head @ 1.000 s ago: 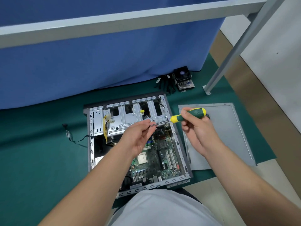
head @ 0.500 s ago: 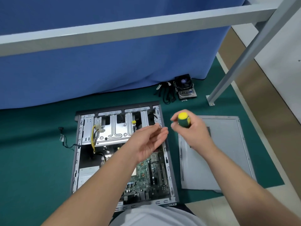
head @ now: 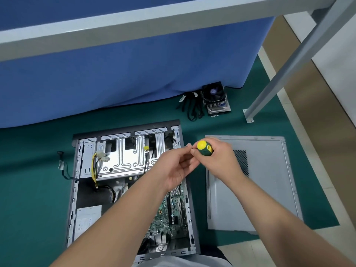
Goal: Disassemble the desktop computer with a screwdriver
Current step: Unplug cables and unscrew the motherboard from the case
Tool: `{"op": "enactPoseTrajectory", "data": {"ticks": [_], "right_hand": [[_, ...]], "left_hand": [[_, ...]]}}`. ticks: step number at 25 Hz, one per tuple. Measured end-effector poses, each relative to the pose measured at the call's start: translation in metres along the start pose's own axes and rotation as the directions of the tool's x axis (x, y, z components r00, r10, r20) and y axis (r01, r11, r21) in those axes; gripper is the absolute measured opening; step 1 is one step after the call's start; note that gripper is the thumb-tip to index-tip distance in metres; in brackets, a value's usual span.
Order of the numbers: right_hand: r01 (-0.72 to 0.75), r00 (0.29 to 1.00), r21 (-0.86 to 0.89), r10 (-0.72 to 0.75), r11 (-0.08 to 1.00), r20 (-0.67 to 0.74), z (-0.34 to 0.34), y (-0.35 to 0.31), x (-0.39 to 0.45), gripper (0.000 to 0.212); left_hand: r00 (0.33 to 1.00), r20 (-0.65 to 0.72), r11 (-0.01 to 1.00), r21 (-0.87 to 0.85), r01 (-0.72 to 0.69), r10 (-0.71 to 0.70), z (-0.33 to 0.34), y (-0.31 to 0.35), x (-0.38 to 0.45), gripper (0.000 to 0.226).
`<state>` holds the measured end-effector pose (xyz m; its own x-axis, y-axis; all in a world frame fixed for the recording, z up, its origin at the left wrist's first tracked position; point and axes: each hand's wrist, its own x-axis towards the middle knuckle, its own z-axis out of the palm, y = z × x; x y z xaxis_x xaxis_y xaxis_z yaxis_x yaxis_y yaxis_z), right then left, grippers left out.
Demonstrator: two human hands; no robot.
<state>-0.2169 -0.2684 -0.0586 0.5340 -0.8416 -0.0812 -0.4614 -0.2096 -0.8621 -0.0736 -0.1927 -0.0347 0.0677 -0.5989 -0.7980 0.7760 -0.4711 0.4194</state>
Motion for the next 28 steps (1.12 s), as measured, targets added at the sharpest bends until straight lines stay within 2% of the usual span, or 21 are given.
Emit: {"op": "enactPoseTrajectory", "data": {"ticks": [4,6,7,8,9,10,11,12,13,14,16,21,28], "right_hand": [[0.014,0.998,-0.027,-0.015,1.0,-0.054,-0.004,0.007,0.017,0.005],[-0.035,0.996,-0.01,0.034,0.999,-0.079,-0.008,0.012,0.03,0.008],[-0.088,0.989,-0.001,0.087,0.996,-0.116,-0.012,0.019,0.04,0.011],[-0.163,0.974,0.01,0.163,0.987,-0.16,-0.017,0.028,0.053,0.013],[-0.25,0.949,0.019,0.249,0.968,-0.193,-0.022,0.04,0.068,0.013],[-0.341,0.918,0.024,0.338,0.94,-0.208,-0.028,0.053,0.082,0.012],[-0.425,0.883,0.028,0.422,0.905,-0.207,-0.031,0.066,0.096,0.011],[-0.496,0.848,0.034,0.492,0.868,-0.197,-0.033,0.079,0.108,0.011],[-0.549,0.819,0.032,0.545,0.835,-0.181,-0.031,0.09,0.12,0.01],[-0.583,0.8,0.019,0.577,0.813,-0.163,-0.028,0.099,0.13,0.008],[-0.611,0.788,-0.024,0.605,0.791,-0.114,-0.014,0.109,0.147,0.003],[-0.561,0.816,-0.233,0.578,0.794,0.002,0.028,0.11,0.173,0.006],[-0.565,0.811,-0.309,0.584,0.765,-0.036,0.047,0.116,0.172,0.005]], "left_hand": [[0.999,-0.007,0.996,0.079,-0.049,0.049,0.011,0.01,0.02,0.018],[0.986,-0.012,0.953,0.259,-0.159,0.168,0.017,0.018,0.032,0.016],[0.963,-0.005,0.892,0.377,-0.249,0.27,0.018,0.023,0.038,0.015],[0.916,0.02,0.781,0.515,-0.353,0.4,0.017,0.03,0.045,0.016],[0.837,0.078,0.594,0.669,-0.447,0.541,0.013,0.038,0.05,0.016],[0.739,0.167,0.343,0.805,-0.485,0.653,0.007,0.045,0.056,0.014],[0.659,0.271,0.081,0.888,-0.452,0.702,-0.001,0.052,0.064,0.015],[0.638,0.342,-0.123,0.924,-0.362,0.69,-0.011,0.058,0.072,0.024],[0.681,0.348,-0.24,0.938,-0.252,0.645,-0.02,0.063,0.079,0.036],[0.743,0.307,-0.295,0.943,-0.154,0.594,-0.027,0.065,0.085,0.047],[0.812,0.245,-0.318,0.945,-0.078,0.529,-0.037,0.064,0.093,0.063],[0.792,0.256,-0.343,0.937,-0.063,0.554,-0.044,0.059,0.101,0.067],[0.813,0.248,-0.357,0.933,-0.054,0.527,-0.044,0.059,0.101,0.065]]}}
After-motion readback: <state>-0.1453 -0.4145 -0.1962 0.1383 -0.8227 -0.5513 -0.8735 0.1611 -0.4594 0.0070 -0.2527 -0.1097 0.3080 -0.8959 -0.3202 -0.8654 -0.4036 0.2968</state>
